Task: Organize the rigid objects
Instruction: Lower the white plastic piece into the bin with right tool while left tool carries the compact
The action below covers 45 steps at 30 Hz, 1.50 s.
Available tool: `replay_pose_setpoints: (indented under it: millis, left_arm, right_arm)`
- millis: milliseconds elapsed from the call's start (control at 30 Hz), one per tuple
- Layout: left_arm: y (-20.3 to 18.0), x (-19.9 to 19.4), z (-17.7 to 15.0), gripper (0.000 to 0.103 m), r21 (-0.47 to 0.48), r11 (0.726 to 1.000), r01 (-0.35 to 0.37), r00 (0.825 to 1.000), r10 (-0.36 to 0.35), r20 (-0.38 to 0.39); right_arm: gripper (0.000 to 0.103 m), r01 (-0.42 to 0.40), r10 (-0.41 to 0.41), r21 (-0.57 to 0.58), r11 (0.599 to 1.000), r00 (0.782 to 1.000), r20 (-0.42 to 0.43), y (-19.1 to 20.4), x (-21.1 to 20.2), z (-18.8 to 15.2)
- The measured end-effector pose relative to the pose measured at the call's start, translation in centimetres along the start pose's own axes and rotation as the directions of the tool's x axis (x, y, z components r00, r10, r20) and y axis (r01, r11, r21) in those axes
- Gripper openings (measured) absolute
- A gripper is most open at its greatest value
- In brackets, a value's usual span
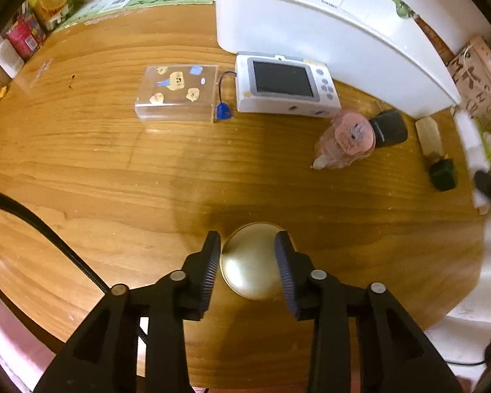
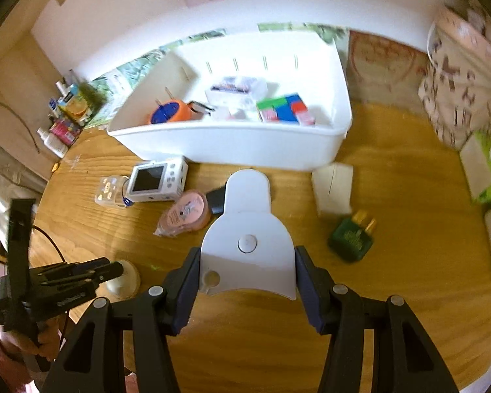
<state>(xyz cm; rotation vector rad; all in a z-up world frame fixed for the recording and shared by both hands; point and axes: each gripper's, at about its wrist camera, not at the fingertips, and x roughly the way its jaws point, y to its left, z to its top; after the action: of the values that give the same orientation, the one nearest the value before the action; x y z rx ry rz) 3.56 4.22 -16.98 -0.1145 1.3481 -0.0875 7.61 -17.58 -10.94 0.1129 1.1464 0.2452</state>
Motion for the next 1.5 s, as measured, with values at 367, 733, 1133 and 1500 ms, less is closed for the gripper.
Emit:
replay_pose_setpoints:
  millis: [367,733,1133,1500]
  left_arm:
    - [-2.2,3.1,-0.9,0.060,-0.029,0.997,-0.072,0.996,0.070,-0.051]
    - [-2.2,3.0,-0.3,0.059,-0.042,0.996,-0.080,0.996,0.079,-0.040]
    - [-5.0,0.0,1.8,0.059,0.050,0.999,0.011,0.989,-0.018,0.148]
    - [-8.2,-3.6,3.8,0.059,0.157,0.986,0.058,0.953,-0.101,0.284]
  right_arm:
    - [0.055,0.004,0.006,-0.108,0.994,0.995,0.097,-1.0,-2.0,2.2]
    - [0.055,-0.004,0.030,-0.115,0.993,0.974,0.227,-3.7,-1.6,4.2]
    - [0.055,0.016,0.056,-0.182,0.983,0.921,0.385,-4.9,1.0,6.3]
    - [0.056,0.046,0.053,-0.207,0.977,0.893,0.448,-4.9,3.3,6.7]
